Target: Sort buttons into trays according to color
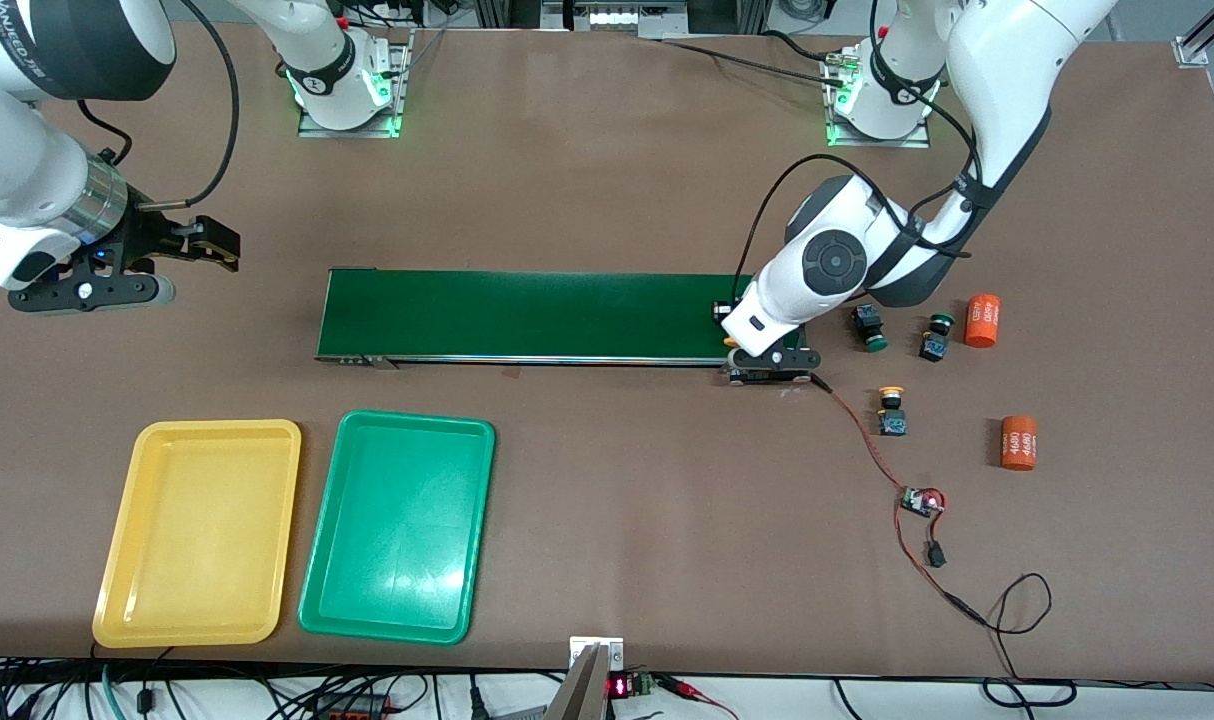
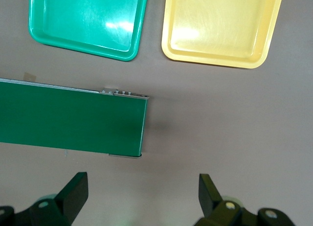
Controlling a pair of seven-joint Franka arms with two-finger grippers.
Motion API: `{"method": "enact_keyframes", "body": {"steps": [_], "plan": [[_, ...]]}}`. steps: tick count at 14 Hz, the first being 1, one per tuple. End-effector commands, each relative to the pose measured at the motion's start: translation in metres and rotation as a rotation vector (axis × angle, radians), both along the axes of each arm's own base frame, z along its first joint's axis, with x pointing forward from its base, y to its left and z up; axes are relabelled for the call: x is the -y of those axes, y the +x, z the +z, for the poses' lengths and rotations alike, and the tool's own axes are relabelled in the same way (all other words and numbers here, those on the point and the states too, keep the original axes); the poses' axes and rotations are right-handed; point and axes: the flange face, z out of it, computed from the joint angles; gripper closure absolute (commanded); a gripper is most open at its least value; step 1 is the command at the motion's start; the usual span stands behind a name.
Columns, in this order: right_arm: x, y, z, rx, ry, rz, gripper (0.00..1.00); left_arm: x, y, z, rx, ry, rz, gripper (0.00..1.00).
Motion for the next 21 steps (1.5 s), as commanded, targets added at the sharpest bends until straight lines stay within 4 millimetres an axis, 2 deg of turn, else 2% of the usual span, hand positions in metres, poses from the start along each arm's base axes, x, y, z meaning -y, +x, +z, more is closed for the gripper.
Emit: {"method": "enact_keyframes", "body": {"steps": [1,2,4,6,7,9,11,13,14,15,16,17,19,20,21], "plan": [[-0.001,-0.003,0.001,-0.003,-0.017,-0.005,0.00,-0.010,0.003,0.016,0.046,0.023,0.013,0.00],[0.000,-0.003,0.001,-0.003,-0.017,-0.006,0.00,-0.010,0.003,0.023,0.041,0.036,0.008,0.00],[0.001,-0.003,0.001,-0.005,-0.012,-0.016,0.00,-0.015,0.013,0.054,0.034,0.076,0.000,0.00],[0.002,-0.003,0.001,-0.006,-0.008,-0.020,0.00,-0.030,0.040,0.093,0.028,0.104,0.025,0.00],[0.003,-0.003,0.000,-0.006,-0.005,-0.022,0.00,-0.049,0.061,0.108,0.035,0.099,0.057,0.00],[0.003,-0.003,0.000,-0.008,-0.001,-0.025,0.00,-0.105,0.100,0.116,0.078,0.071,0.012,0.00],[0.001,-0.002,-0.001,-0.005,0.011,-0.023,0.00,-0.176,0.128,0.105,0.097,0.068,-0.066,0.00],[-0.007,0.000,-0.003,0.000,0.048,-0.023,0.00,-0.243,0.149,0.081,0.112,0.169,-0.137,0.00],[-0.009,0.003,-0.008,0.000,0.050,-0.021,0.00,-0.268,0.158,0.072,0.120,0.226,-0.156,0.00],[-0.009,0.005,-0.010,0.006,0.051,-0.021,0.00,-0.284,0.168,0.067,0.137,0.261,-0.177,0.00],[-0.008,0.006,-0.011,0.009,0.051,-0.023,0.00,-0.311,0.176,0.060,0.148,0.259,-0.186,0.00],[-0.009,0.006,-0.011,0.009,0.051,-0.021,0.00,-0.335,0.179,0.045,0.164,0.225,-0.232,0.00],[-0.015,0.002,-0.017,0.000,0.068,-0.019,0.00,-0.376,0.184,0.024,0.242,0.183,-0.300,0.00],[-0.016,-0.007,-0.024,0.020,0.102,-0.028,0.00,-0.396,0.182,0.012,0.247,0.164,-0.327,0.00],[-0.015,-0.025,-0.034,0.041,0.113,-0.031,0.00,-0.407,0.179,0.000,0.242,0.150,-0.347,0.00]]}}
